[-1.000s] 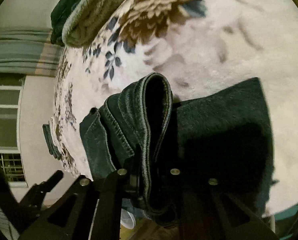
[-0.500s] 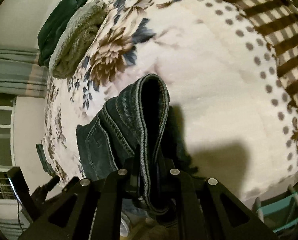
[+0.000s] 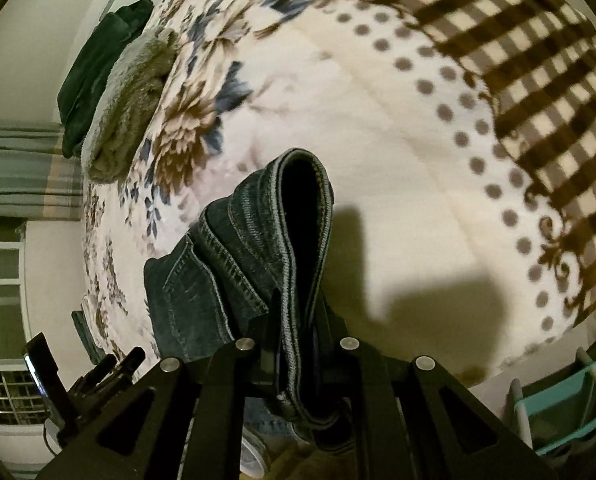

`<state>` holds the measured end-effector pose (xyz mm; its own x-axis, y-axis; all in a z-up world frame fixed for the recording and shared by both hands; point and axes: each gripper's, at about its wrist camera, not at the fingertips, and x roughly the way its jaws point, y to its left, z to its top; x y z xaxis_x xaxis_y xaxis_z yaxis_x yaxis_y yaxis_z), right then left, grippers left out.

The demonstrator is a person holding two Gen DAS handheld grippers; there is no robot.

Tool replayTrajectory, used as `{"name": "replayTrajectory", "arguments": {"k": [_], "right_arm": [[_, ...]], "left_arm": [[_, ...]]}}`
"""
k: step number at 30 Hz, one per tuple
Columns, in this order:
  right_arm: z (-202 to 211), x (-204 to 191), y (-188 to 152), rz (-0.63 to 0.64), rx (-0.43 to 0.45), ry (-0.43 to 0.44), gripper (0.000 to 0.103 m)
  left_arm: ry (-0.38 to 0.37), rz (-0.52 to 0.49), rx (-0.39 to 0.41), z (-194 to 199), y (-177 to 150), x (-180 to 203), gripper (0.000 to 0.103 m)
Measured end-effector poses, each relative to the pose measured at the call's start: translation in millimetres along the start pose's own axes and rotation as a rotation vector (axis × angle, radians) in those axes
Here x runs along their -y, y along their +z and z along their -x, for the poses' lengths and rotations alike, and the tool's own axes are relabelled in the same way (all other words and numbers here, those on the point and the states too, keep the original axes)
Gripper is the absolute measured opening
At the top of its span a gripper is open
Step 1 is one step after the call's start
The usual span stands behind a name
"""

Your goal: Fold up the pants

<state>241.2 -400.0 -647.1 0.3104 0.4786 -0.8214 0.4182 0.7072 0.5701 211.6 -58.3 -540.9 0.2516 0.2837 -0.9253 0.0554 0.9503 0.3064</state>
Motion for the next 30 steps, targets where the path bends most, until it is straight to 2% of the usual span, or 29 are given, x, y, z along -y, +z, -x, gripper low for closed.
{"name": "replayTrajectory", "arguments": {"k": [3, 5, 7, 9, 11, 14, 16, 18, 21, 22, 23, 24, 25, 30], "right_arm": [[-6, 7, 1, -0.026, -0.042, -0.001, 0.020], [-7, 12, 3, -0.047, -0.071, -0.028, 0.051], [-5, 22, 4, -0.094, -0.098, -0.048, 0.063], [3, 29, -2, -0.137, -0.100, -0.047, 0.064], [18, 30, -12, -0.162, -0.068, -0.086, 0.064], [35, 28, -31, -0.209, -0.024, -0.079, 0.064], [40, 26, -46, -0.252, -0.021, -0.014, 0.064], [31, 21, -58, -0.287, -0.063, 0.071, 0.064], [7, 16, -65, -0.314, -0.090, 0.103, 0.059], [0, 17, -64, -0.331, -0.080, 0.118, 0.047], [-4, 18, -63, -0.347, -0.067, 0.117, 0.031], [-7, 19, -62, -0.358, -0.041, 0.086, 0.019], [-7, 19, -62, -0.354, -0.018, 0.078, 0.014], [22, -9, -78, -0.235, 0.055, 0.013, 0.010]], "left_arm": [[-0.025, 0.029, -0.018, -9, 3, -7, 0.082], [-0.049, 0.057, -0.031, -15, 7, -13, 0.082], [-0.063, 0.075, -0.037, -19, 11, -15, 0.082], [-0.069, 0.078, -0.030, -18, 14, -16, 0.082], [-0.065, 0.059, -0.018, -16, 14, -13, 0.082], [-0.066, 0.035, -0.017, -16, 10, -8, 0.082], [-0.071, 0.029, -0.027, -16, 5, -7, 0.082], [-0.077, 0.028, -0.041, -17, -2, -6, 0.082], [-0.082, 0.026, -0.059, -21, -10, -7, 0.082], [-0.082, 0.024, -0.066, -23, -12, -7, 0.082], [-0.083, 0.023, -0.070, -24, -14, -8, 0.082], [-0.083, 0.023, -0.073, -25, -15, -9, 0.082], [-0.085, 0.024, -0.074, -25, -16, -10, 0.082], [-0.100, 0.021, -0.072, -25, -20, -13, 0.082]]}}
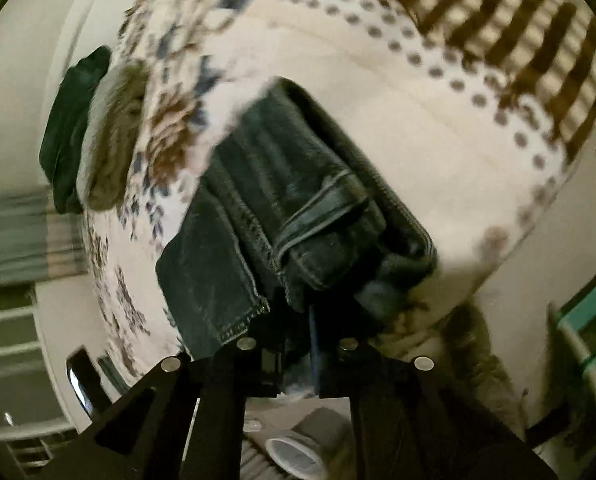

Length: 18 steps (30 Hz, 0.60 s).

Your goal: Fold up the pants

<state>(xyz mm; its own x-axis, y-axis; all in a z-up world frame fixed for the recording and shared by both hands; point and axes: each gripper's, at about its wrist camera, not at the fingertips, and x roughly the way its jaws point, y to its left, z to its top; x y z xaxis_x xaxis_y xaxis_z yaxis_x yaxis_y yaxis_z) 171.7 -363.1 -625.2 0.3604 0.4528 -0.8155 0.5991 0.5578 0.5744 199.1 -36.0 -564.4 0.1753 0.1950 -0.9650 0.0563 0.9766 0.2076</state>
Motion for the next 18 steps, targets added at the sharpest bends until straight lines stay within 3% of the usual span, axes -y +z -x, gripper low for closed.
{"name": "replayTrajectory", "arguments": {"k": [5, 9, 10, 11, 13, 18], "right_arm": [[19, 7, -17, -0.043, 0.004, -0.012, 0.010], [-8, 43, -12, -0.125, -0.075, -0.035, 0.012], [-15, 52, -8, -0.153, -0.108, -0.030, 0.019], [-20, 59, -4, -0.183, -0.132, -0.019, 0.033], [-19, 64, 3, -0.185, -0.170, -0.003, 0.047], [12, 62, 22, -0.137, -0.092, -0.036, 0.052]], "left_arm": [[-0.028, -0.007, -0.004, -1, -6, 1, 0.082], [-0.039, -0.021, -0.014, -5, -8, 6, 0.082], [-0.043, -0.022, -0.017, -6, -8, 6, 0.082], [-0.048, -0.022, -0.020, -7, -8, 6, 0.082], [-0.055, -0.023, -0.019, -8, -7, 4, 0.082], [-0.089, 0.005, -0.020, -7, 3, -3, 0.082]]}}
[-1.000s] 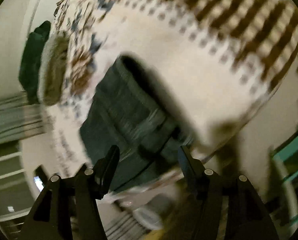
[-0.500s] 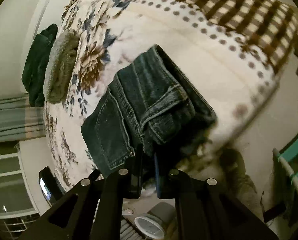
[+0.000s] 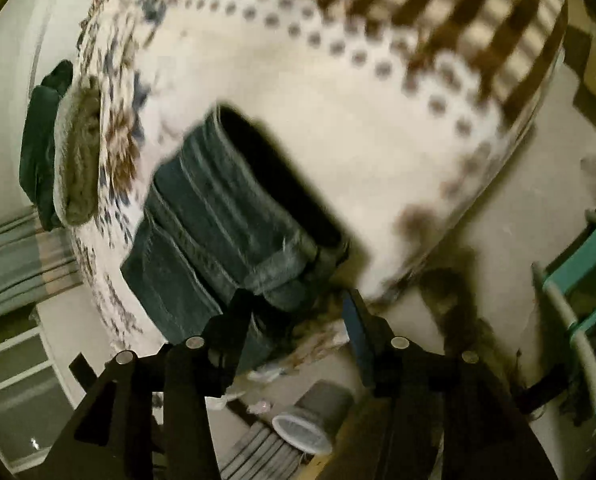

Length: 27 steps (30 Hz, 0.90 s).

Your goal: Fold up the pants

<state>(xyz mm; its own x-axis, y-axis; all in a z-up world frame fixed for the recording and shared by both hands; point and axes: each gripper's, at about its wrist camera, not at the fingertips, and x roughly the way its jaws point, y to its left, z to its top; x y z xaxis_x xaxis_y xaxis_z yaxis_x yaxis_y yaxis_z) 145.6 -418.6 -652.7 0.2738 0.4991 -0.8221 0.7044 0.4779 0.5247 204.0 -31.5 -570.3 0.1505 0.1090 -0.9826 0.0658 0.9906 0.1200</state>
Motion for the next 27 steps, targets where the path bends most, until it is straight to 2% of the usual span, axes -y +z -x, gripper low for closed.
{"name": "replayTrajectory", "arguments": {"k": [3, 5, 6, 7, 8, 9, 11, 13, 16, 18, 19, 20, 21, 23, 24, 27], "right_arm": [[-1, 1, 19, -0.030, 0.033, 0.001, 0.052], [-11, 1, 28, -0.039, 0.017, 0.005, 0.051], [-15, 1, 30, -0.041, 0.020, 0.020, 0.046], [-17, -1, 31, -0.031, 0.035, 0.021, 0.028], [-17, -1, 29, -0.020, 0.060, -0.013, 0.021], [-17, 1, 26, -0.019, 0.079, -0.039, 0.021], [-18, 13, 22, -0.068, 0.078, -0.055, 0.019], [-19, 22, 20, -0.112, 0.069, -0.046, 0.019], [-19, 12, 20, -0.078, 0.080, -0.079, 0.019], [-19, 3, 20, -0.053, 0.085, -0.100, 0.019], [-19, 2, 20, -0.053, 0.085, -0.101, 0.018], [-19, 2, 21, -0.055, 0.084, -0.097, 0.018], [-19, 0, 22, -0.058, 0.084, -0.096, 0.017], [-15, 0, 20, -0.051, 0.095, -0.103, 0.016], [-13, 1, 20, -0.050, 0.100, -0.104, 0.016], [-14, -2, 19, -0.037, 0.111, -0.120, 0.016]], "left_arm": [[-0.067, 0.078, 0.006, -1, 20, -8, 0.082], [-0.184, 0.195, -0.013, -9, 41, -20, 0.082], [-0.224, 0.244, -0.017, -12, 49, -24, 0.082], [-0.270, 0.300, -0.020, -16, 59, -30, 0.082], [-0.306, 0.342, -0.021, -19, 68, -34, 0.082], [-0.339, 0.377, -0.021, -23, 78, -37, 0.082], [-0.359, 0.387, -0.021, -28, 95, -35, 0.082], [-0.364, 0.355, -0.028, -35, 111, -27, 0.082], [-0.364, 0.293, -0.071, -50, 125, -13, 0.082], [-0.331, 0.274, -0.103, -61, 125, -7, 0.081], [-0.344, 0.270, -0.110, -67, 125, -6, 0.067], [-0.359, 0.263, -0.118, -72, 125, -7, 0.042], [-0.337, 0.255, -0.118, -73, 125, -7, 0.033], [-0.341, 0.236, -0.087, -72, 123, -11, 0.012], [-0.342, 0.229, -0.073, -72, 123, -14, 0.007], [-0.355, 0.239, -0.063, -76, 123, -24, 0.006]]}}
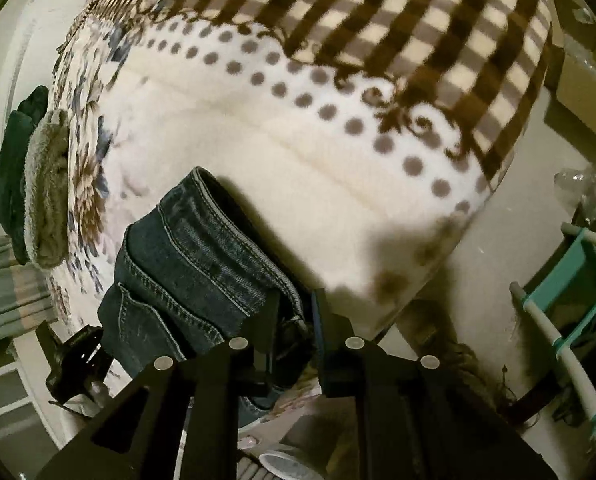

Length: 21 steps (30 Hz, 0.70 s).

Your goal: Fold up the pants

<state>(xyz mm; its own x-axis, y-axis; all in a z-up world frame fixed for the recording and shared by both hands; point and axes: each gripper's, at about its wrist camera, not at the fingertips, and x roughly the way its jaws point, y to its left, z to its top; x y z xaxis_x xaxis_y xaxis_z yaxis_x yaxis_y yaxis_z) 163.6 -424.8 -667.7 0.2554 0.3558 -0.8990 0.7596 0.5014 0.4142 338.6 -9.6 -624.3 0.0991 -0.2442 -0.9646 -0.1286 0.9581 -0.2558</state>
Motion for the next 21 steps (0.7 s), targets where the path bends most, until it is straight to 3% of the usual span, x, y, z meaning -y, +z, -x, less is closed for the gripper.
{"name": "replayTrajectory", "arguments": {"k": [6, 7, 9, 11, 13, 14, 16, 19, 21], "right_arm": [[-6, 0, 6, -0.018, -0.036, 0.025, 0.018], [-4, -2, 8, -0.014, -0.044, 0.037, 0.022], [9, -8, 13, 0.007, -0.025, 0.038, 0.034], [21, -17, 19, 0.034, 0.013, 0.073, 0.060], [24, -33, 30, 0.066, 0.025, 0.116, 0.068], [22, -40, 36, 0.081, 0.022, 0.117, 0.068], [6, -56, 51, 0.107, -0.018, 0.121, 0.068], [-33, -63, 71, 0.049, -0.141, 0.145, 0.068], [-54, -57, 73, -0.026, -0.204, 0.174, 0.040]], "left_arm": [[-0.011, 0.024, 0.002, 12, 10, -7, 0.009], [-0.020, 0.023, 0.003, 21, 9, -8, 0.011], [-0.013, 0.025, 0.004, 34, 6, -7, 0.024], [-0.032, 0.024, 0.023, 47, -1, -6, 0.025], [-0.016, 0.006, 0.048, 58, -9, -2, 0.034], [-0.006, -0.006, 0.060, 61, -13, 0, 0.046], [0.013, -0.041, 0.071, 61, -23, 8, 0.059], [0.029, -0.085, 0.041, 50, -31, 16, 0.073], [0.052, -0.105, 0.030, 42, -38, 24, 0.084]]}}
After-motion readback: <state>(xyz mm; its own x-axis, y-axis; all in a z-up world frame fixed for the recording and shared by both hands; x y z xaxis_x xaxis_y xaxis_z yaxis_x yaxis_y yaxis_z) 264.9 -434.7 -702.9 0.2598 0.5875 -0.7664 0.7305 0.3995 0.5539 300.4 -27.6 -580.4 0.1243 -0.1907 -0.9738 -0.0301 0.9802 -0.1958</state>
